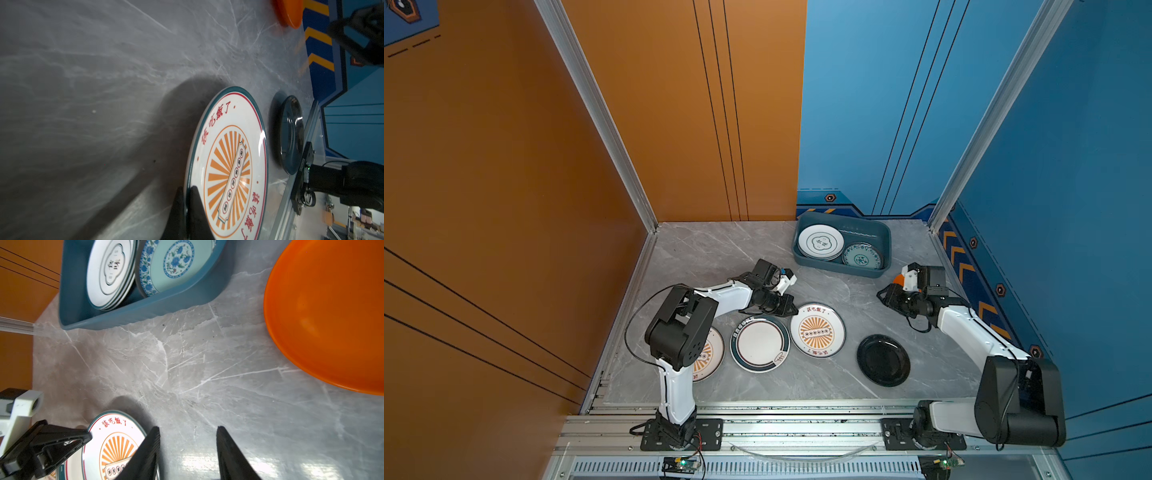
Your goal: Place the plates into the plastic bin on the countertop
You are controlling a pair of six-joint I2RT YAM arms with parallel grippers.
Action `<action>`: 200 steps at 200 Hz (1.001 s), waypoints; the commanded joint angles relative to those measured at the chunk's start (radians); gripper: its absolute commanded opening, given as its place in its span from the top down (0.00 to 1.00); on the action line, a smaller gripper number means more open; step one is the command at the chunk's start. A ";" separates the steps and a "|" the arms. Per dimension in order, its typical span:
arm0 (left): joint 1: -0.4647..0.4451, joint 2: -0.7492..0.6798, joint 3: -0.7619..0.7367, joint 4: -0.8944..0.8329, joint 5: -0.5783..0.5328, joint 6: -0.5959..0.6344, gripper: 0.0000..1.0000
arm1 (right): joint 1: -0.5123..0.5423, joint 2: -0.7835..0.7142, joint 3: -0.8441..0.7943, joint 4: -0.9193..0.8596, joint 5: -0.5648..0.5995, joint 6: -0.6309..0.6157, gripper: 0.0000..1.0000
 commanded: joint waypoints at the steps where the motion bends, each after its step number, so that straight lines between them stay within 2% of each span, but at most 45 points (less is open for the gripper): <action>1: 0.038 -0.017 -0.012 0.035 -0.114 -0.029 1.00 | 0.009 -0.039 -0.045 0.097 -0.107 0.044 0.51; 14: 0.042 -0.034 -0.016 0.044 -0.102 -0.039 1.00 | 0.014 -0.039 -0.073 0.163 -0.173 0.072 0.49; 38: 0.044 -0.069 -0.016 0.047 -0.071 -0.055 1.00 | 0.020 -0.006 -0.134 0.355 -0.325 0.163 0.39; 65: 0.052 -0.103 -0.020 0.057 -0.013 -0.082 1.00 | 0.052 0.036 -0.164 0.489 -0.422 0.213 0.37; 87: 0.060 -0.141 -0.033 0.072 0.011 -0.103 1.00 | 0.082 0.038 -0.166 0.492 -0.423 0.213 0.34; 200: 0.092 -0.231 -0.038 0.162 0.109 -0.229 1.00 | 0.172 0.085 -0.171 0.540 -0.428 0.212 0.34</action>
